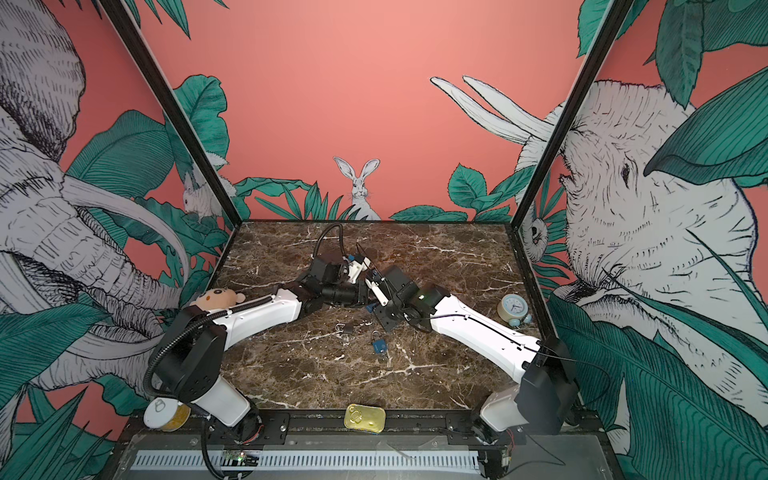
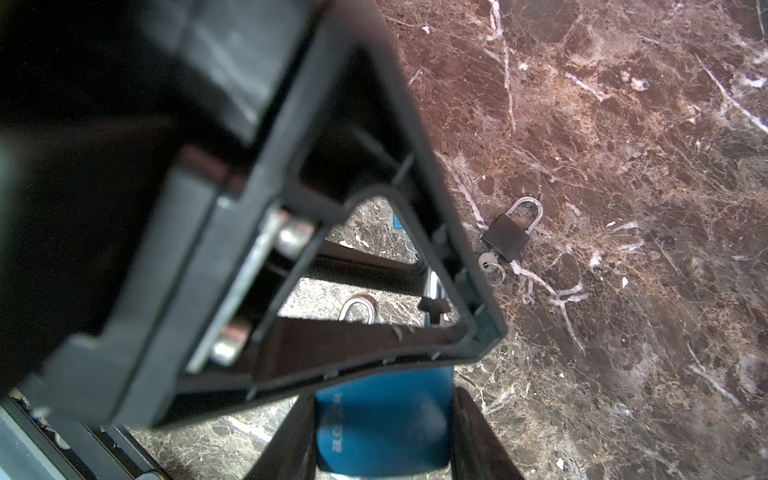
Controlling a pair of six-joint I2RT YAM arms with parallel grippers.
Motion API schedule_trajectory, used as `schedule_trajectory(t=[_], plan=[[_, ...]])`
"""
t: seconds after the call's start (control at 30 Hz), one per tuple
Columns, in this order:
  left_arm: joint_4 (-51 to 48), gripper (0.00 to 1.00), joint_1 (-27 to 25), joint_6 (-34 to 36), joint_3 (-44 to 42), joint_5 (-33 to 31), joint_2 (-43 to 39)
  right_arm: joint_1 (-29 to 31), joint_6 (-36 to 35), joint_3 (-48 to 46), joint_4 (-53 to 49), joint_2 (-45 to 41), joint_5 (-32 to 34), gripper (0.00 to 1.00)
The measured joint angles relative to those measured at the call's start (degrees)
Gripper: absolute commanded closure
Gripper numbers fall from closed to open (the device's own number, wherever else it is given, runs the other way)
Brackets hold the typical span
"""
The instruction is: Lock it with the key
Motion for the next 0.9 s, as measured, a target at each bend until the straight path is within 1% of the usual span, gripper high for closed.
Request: schedule_trajectory(t=[0.4,0.53,0.6,0.63,0.73,0.77,0.9], plan=[[1.7,0.68,0.0,-0.7,0.2,1.0,1.6,0.4,0.0,0.2,-0.2,0.4,0.6,0.75],[2.6,0.71,0.0,-1.4,0.2,1.5,2.1,0.4,0.0,0.7,-0.9,0.5,0.9,0.75],[3.0,0.74,0.0,-1.7,0.2,1.7,2.2,0.5,-0.1,1.0,-1.4,0.5,0.9,0.75],[3.1,0.78,0.0,-1.7,0.2,1.7,2.2,0.6,-0.2,1.1,-1.5,0.5,0.9,0.75],[3.6,0.92,-0.1,-2.4,0.4,2.2,2.2,0.8,-0.2,1.3,-1.9,0.6,1.0,0.76],[3.8,1.0,-0.1,-2.8,0.6,2.4,2.3,0.8,0.2,1.3,-2.0,0.6,1.0,0.76],[4.5,1.0,0.0,-3.3,1.0,3.2,2.5,0.8,0.6,1.4,-1.6,0.6,1.4,0.77]])
